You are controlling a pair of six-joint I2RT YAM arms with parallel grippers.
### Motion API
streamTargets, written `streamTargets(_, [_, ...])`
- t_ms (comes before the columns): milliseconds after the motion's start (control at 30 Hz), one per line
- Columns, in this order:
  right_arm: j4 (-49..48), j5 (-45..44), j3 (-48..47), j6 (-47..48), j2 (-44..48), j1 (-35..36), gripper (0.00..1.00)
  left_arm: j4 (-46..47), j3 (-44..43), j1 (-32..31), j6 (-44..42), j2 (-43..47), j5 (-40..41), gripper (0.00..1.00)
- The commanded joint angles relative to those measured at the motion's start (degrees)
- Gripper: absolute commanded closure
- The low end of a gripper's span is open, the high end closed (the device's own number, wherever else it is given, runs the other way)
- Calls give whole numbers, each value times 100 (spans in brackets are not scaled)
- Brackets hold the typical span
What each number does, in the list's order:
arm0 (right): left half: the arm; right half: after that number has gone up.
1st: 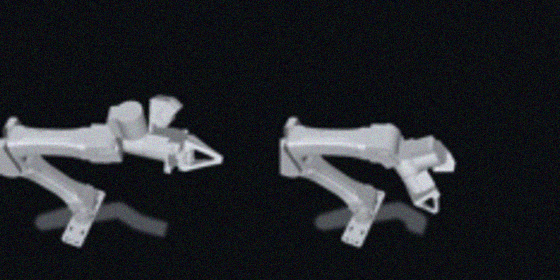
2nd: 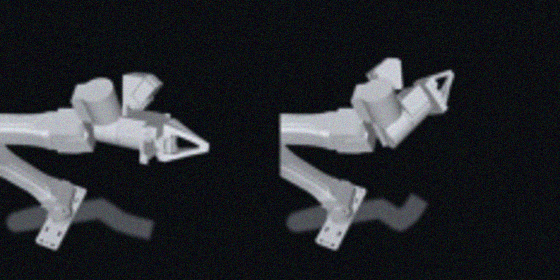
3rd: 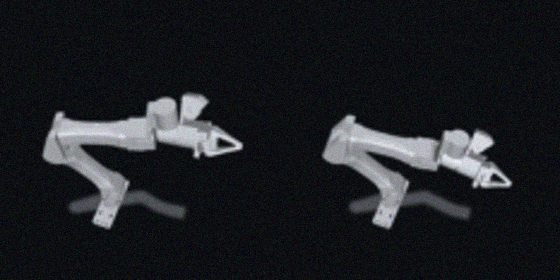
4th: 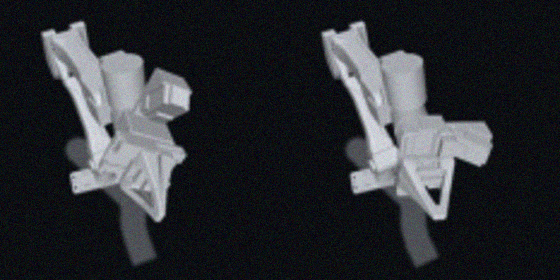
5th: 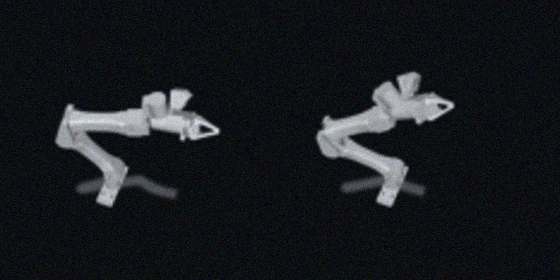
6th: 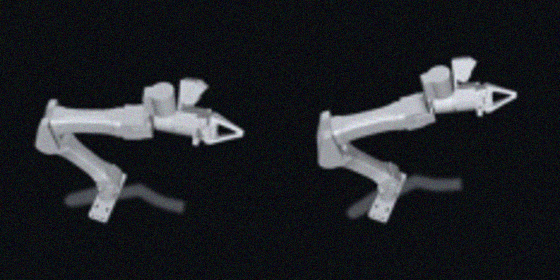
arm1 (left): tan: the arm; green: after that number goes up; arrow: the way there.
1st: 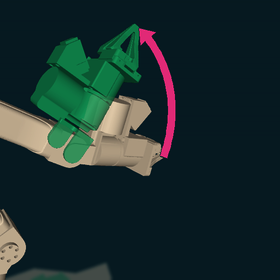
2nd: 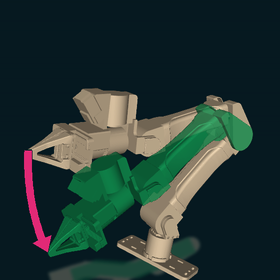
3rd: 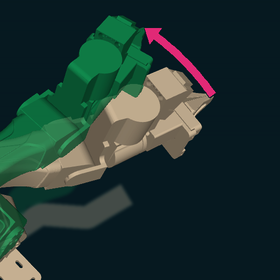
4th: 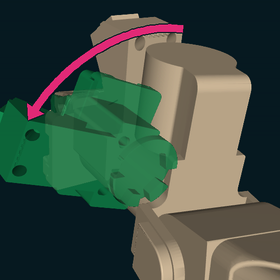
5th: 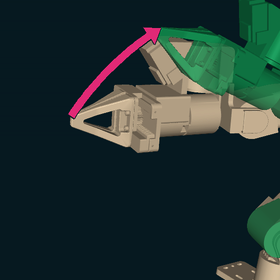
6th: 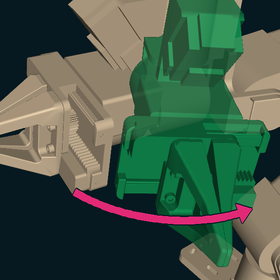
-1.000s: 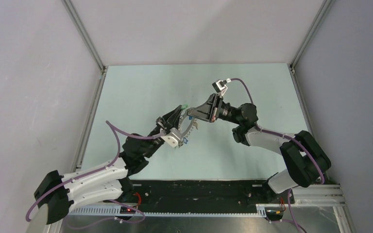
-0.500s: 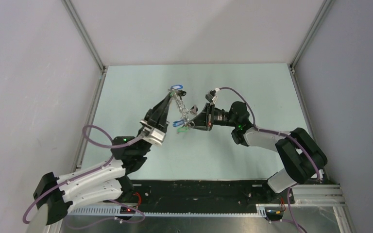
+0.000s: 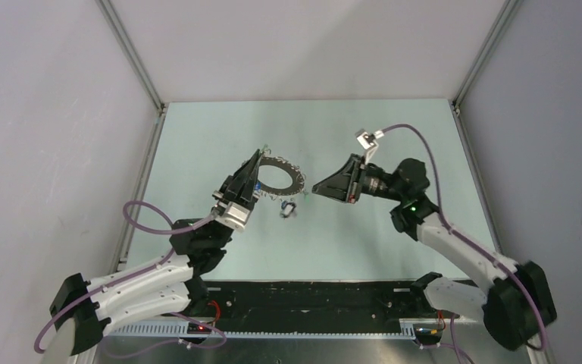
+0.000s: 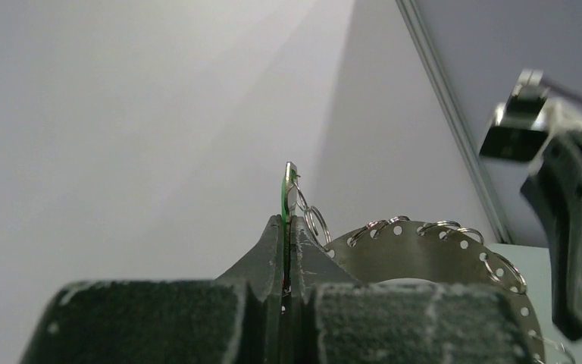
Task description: Remove the keys from the keyring
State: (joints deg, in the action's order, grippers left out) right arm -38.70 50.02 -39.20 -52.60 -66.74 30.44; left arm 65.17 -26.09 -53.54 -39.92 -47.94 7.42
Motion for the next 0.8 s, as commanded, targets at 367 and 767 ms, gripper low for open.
streamTargets(367, [1814, -1024, -139, 4528, 1808, -170, 63, -521, 297, -318, 1068, 384, -349, 100])
streamTargets(767, [973, -429, -145, 5051, 1552, 20, 46, -1474, 302, -611, 1250, 395, -779, 100])
